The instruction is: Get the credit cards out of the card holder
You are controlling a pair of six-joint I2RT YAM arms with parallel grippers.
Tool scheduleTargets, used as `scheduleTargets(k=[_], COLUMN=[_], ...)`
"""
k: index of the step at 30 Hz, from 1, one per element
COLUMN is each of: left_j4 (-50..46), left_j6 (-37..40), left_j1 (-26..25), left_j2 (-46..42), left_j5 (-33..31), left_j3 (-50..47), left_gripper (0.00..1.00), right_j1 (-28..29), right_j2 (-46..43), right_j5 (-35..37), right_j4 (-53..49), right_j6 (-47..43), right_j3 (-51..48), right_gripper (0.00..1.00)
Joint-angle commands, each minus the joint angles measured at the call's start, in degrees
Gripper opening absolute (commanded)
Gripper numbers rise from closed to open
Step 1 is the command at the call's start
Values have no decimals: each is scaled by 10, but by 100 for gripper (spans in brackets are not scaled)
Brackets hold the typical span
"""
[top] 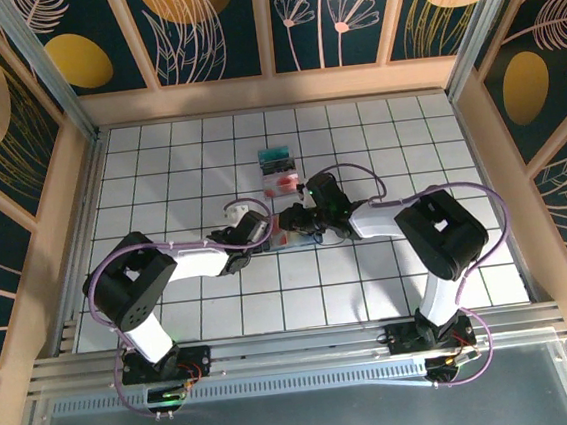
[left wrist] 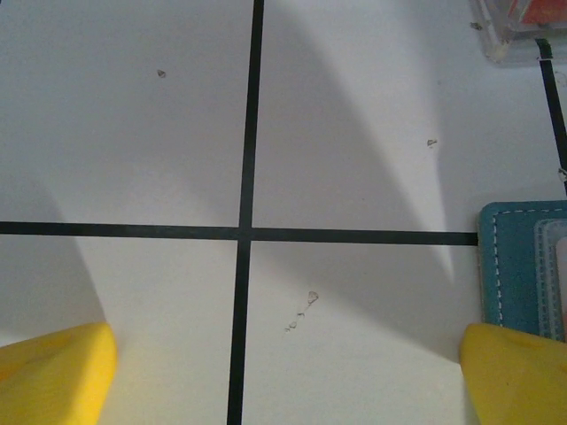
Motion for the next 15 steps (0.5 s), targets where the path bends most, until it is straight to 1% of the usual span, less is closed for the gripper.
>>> scheduleTargets(k=[1,6,10,15], left_j4=[-51,-52,-55,-67], left_j6=[0,0,-1,-3], left_j1=[-7,-8,-7,-8], left_j2=[4,7,8,14], left_j5=[33,36,36,30], left_j3=[-14,-6,-3,4], left_gripper=[99,99,99,99], right_j1=[3,3,2,-3], right_j2=[9,32,39,25], right_j5=[-42,-51,-32,-57], right_j4=[56,70,26,74], right_j6=[14,25,17,31], right_j3=[-2,-1,13,-7], right_gripper=[25,28,30,25])
